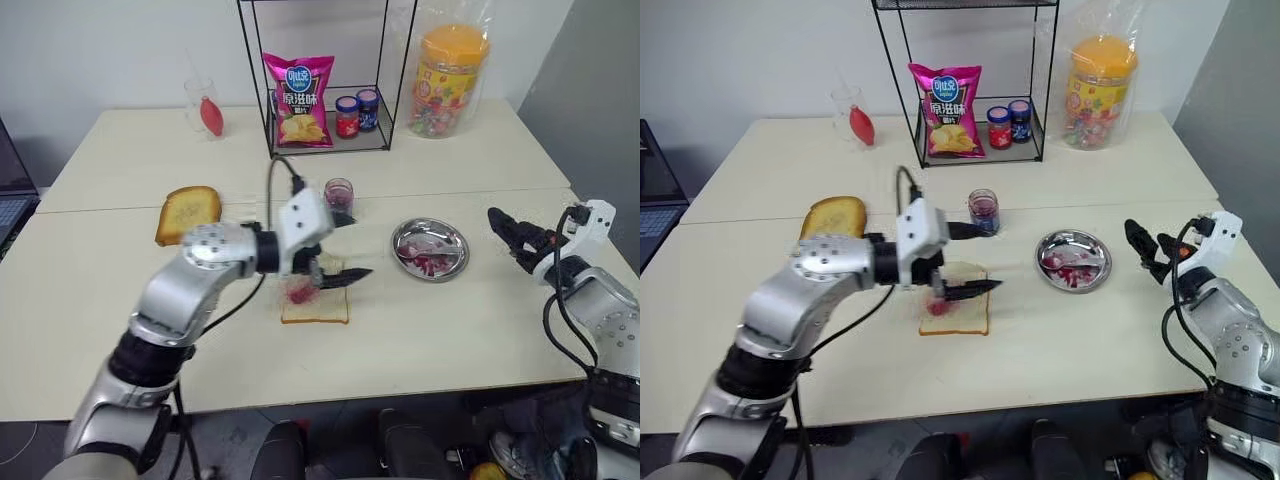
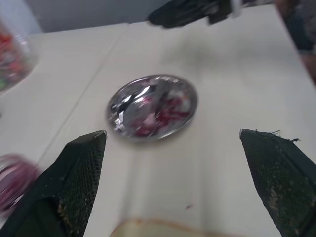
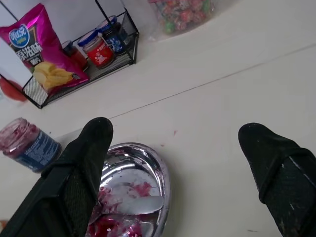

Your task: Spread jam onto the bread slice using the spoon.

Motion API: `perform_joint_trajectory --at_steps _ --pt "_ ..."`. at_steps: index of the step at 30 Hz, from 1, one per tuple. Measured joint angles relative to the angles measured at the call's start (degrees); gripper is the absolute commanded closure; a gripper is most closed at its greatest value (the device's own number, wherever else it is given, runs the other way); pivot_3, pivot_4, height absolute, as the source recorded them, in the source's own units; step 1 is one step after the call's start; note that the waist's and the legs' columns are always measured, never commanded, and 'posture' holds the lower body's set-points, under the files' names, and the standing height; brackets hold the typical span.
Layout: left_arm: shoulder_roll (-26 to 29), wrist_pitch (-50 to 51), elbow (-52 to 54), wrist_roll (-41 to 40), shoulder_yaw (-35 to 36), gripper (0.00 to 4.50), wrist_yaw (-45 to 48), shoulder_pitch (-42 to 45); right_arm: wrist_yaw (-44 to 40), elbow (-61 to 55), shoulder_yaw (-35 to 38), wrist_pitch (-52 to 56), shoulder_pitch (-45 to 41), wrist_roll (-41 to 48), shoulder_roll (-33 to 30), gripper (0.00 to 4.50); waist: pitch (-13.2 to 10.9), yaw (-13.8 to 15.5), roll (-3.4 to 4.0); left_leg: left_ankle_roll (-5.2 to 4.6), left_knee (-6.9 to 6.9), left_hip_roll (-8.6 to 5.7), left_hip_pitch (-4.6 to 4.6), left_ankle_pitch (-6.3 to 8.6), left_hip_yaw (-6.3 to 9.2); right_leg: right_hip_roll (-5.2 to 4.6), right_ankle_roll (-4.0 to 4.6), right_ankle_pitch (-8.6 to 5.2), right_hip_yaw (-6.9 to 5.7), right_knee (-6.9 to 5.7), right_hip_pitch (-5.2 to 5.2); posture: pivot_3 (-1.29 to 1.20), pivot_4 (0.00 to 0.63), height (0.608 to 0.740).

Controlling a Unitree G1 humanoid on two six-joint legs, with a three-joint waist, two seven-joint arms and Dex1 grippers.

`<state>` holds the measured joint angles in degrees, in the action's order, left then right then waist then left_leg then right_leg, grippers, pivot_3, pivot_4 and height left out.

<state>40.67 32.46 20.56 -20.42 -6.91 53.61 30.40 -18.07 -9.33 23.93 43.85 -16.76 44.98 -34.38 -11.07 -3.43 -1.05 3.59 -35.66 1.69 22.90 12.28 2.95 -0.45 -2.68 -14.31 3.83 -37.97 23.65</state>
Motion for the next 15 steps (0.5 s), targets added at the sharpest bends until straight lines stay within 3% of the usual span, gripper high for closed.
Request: perform_joint_trajectory --at_steps 2,6,15 --pt "5.8 -0.5 1.0 -0.2 5.3 0.00 1.8 -5.4 -7.1 -5.3 -0.8 -1.1 2.9 -1.6 -7.5 0.01 0.0 0.1 0.02 -0.02 0.04 0.04 0.02 0.01 0.01 0.01 0.02 -0.03 -0.04 0.02 0.04 0.00 0.150 0.740" --pt "11.1 -3.1 1.0 1.6 9.2 0.00 2.5 -11.9 -15.5 -9.5 -2.5 -4.1 6.9 -3.9 -13.5 0.01 0.1 0.3 -0.13 -0.03 -0.04 0.04 -0.02 0.02 0.01 0.00 0.13 -0.09 -0.04 0.09 -0.06 0.00 0.150 0.740" --pt "17.4 -6.6 1.1 3.7 23.6 0.00 5.2 -32.4 -37.0 -15.6 -2.1 -8.6 20.0 -6.4 -26.0 0.01 0.0 0.6 -0.35 -0.03 -0.23 -0.02 -0.02 0.04 -0.07 -0.07 0.28 -0.17 0.12 0.13 -0.15 0.00 0.150 0.740"
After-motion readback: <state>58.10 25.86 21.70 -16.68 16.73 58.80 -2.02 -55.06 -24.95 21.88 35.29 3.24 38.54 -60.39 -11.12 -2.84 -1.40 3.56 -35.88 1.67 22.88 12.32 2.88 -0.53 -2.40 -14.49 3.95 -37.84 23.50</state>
